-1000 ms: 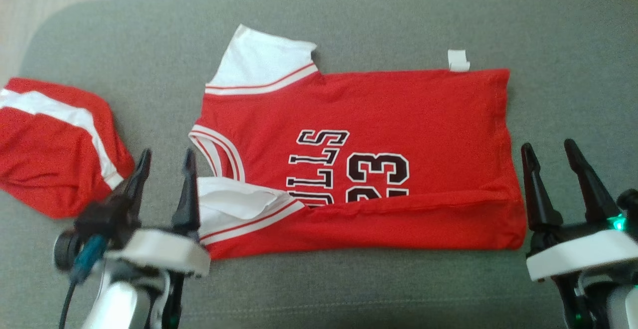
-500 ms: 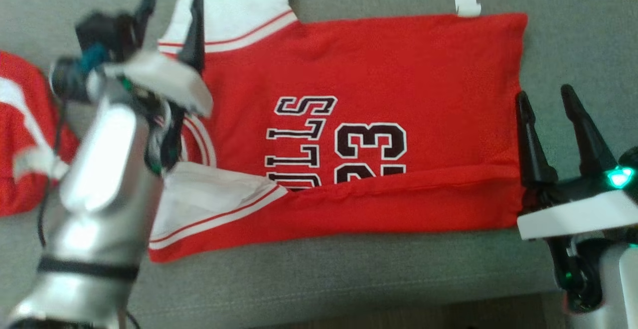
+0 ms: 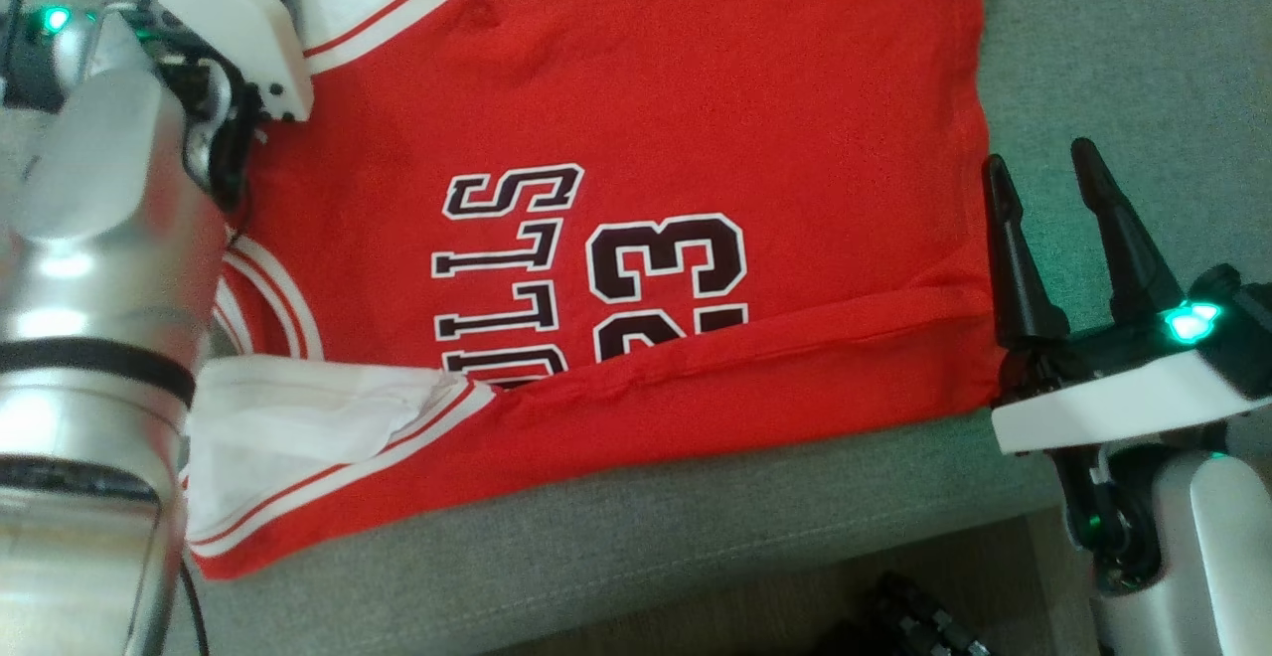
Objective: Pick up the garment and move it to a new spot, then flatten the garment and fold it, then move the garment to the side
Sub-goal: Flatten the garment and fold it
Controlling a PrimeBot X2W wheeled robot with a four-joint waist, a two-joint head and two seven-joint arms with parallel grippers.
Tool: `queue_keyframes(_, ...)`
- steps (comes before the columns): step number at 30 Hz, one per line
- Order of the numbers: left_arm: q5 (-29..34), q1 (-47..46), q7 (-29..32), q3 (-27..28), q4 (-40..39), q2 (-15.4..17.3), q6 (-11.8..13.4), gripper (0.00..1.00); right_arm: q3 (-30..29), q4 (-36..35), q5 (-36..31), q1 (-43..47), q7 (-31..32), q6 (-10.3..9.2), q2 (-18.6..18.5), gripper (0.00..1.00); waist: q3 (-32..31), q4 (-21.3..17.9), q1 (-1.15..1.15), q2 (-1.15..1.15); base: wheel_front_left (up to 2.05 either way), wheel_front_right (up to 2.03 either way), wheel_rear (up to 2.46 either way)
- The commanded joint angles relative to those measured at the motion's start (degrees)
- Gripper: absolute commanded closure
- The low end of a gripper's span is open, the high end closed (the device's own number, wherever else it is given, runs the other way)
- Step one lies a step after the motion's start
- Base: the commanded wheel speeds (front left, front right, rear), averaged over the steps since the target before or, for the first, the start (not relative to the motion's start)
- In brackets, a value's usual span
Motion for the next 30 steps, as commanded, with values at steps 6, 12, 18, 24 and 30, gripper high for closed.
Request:
queue_keyframes(6, 0.8, -4.3, 4.8, -0.7, 6.9, 2.3, -0.6, 0.0, 1.6, -0.4, 0.9, -0.5, -0.6, 0.37, -0.1, 0.0, 0.1, -0.6, -0.01, 0.0, 0.0, 0.0, 0.0)
queue_keyframes(12, 1.8, -4.9, 3.7, -2.5, 9.1, 1.9, -1.2, 1.0, 1.6, 0.9, 1.7, -1.0, 0.1, 0.37, -0.7, 0.0, -0.9, -0.5, -0.01, 0.0, 0.0, 0.0, 0.0)
queue_keyframes(18, 1.1, -4.1, -3.4, -2.5, 9.3, 0.9, -1.3, 1.0, 0.5, 5.4, 3.0, -3.8, 1.4, 0.37, -3.0, 0.0, -3.0, 0.7, -0.01, 0.0, 0.0, 0.0, 0.0)
queue_keyframes(24, 0.5, -4.5, -8.3, -2.5, 8.9, -0.2, -1.7, 1.0, 0.2, 12.0, 5.0, -11.0, 2.3, 0.37, -6.3, 0.0, -3.2, 2.9, -0.01, 0.0, 0.0, 0.0, 0.0)
queue_keyframes(30, 0.4, -5.8, -11.1, -3.1, 7.0, -2.2, -2.3, 1.0, 1.4, 23.1, 8.4, -21.4, 3.3, 0.37, -9.6, 0.0, -2.2, 6.4, -0.01, 0.0, 0.0, 0.0, 0.0)
